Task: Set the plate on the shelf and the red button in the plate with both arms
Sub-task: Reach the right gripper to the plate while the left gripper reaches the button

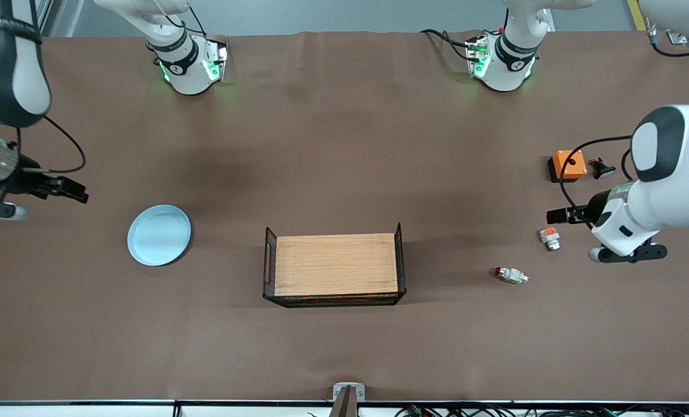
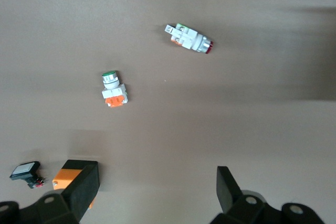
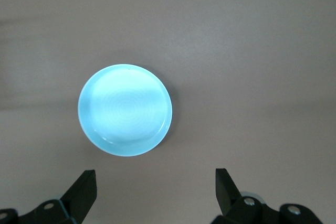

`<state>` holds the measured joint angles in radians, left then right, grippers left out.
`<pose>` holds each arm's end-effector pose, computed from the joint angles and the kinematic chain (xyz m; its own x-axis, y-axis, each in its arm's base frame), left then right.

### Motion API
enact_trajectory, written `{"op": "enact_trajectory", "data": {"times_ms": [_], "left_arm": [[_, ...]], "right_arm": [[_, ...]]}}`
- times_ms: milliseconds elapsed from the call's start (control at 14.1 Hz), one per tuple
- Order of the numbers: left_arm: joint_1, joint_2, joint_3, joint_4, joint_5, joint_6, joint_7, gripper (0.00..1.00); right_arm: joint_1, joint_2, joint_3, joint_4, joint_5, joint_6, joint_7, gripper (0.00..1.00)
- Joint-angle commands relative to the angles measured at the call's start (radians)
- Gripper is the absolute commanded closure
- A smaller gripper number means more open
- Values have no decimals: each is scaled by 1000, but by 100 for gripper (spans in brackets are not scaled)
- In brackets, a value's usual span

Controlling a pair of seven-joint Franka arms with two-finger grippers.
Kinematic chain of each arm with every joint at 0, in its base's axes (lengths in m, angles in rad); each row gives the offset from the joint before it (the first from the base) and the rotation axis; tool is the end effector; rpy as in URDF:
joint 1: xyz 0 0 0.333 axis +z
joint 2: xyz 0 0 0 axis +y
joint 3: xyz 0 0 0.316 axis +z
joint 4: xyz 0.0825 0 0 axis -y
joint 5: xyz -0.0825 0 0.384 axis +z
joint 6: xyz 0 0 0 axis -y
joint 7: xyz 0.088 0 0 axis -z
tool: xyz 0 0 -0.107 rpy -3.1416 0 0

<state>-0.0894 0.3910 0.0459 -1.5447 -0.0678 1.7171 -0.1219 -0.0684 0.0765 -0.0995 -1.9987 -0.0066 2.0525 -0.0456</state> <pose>0.6465 -0.0381 0.4105 0.9713 0.0895 -0.2206 0.0961 -0.9952 0.0192 0.5601 -0.0945 0.4197 0.9927 -0.1188 -0.0229 -0.1185 -0.9929 0.0123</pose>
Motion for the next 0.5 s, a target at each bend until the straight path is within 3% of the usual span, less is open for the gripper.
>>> {"op": "enact_trajectory", "data": {"times_ms": [0, 425], "left_arm": [[43, 104, 5, 77, -10, 65, -65, 0], [76, 210, 3, 74, -56, 309, -263, 0]], "right_arm": [[-34, 95, 10, -15, -10, 87, -8, 0], [-39, 255, 10, -17, -10, 228, -34, 0]]}}
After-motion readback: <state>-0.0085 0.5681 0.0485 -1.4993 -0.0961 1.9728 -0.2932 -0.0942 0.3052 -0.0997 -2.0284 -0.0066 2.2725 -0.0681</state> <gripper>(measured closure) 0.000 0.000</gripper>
